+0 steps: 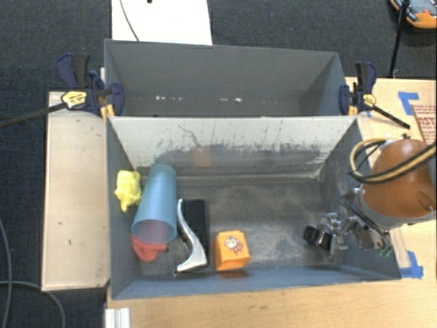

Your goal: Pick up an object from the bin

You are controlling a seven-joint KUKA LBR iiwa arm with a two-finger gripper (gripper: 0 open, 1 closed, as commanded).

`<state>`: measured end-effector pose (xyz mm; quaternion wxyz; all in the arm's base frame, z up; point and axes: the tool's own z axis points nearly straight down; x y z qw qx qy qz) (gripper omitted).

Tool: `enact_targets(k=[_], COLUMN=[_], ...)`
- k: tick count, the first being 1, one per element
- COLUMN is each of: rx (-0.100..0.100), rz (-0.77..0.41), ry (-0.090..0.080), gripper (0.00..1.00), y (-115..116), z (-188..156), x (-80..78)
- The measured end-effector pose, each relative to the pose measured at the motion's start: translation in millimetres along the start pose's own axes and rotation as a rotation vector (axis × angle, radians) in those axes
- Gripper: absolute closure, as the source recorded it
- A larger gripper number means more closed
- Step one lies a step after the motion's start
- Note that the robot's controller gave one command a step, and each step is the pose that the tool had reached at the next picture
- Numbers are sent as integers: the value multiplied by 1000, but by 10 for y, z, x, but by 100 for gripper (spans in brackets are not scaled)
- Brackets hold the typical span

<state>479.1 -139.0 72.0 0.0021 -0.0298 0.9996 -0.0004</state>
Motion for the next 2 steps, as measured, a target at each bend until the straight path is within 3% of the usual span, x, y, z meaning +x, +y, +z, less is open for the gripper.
enact_targets(k=[1, 2], rx=[0, -1], rz=[-1, -24], ry=[0, 3], gripper=[100, 100], y=[1, 5], z=[0, -2081], x=[-1, -282])
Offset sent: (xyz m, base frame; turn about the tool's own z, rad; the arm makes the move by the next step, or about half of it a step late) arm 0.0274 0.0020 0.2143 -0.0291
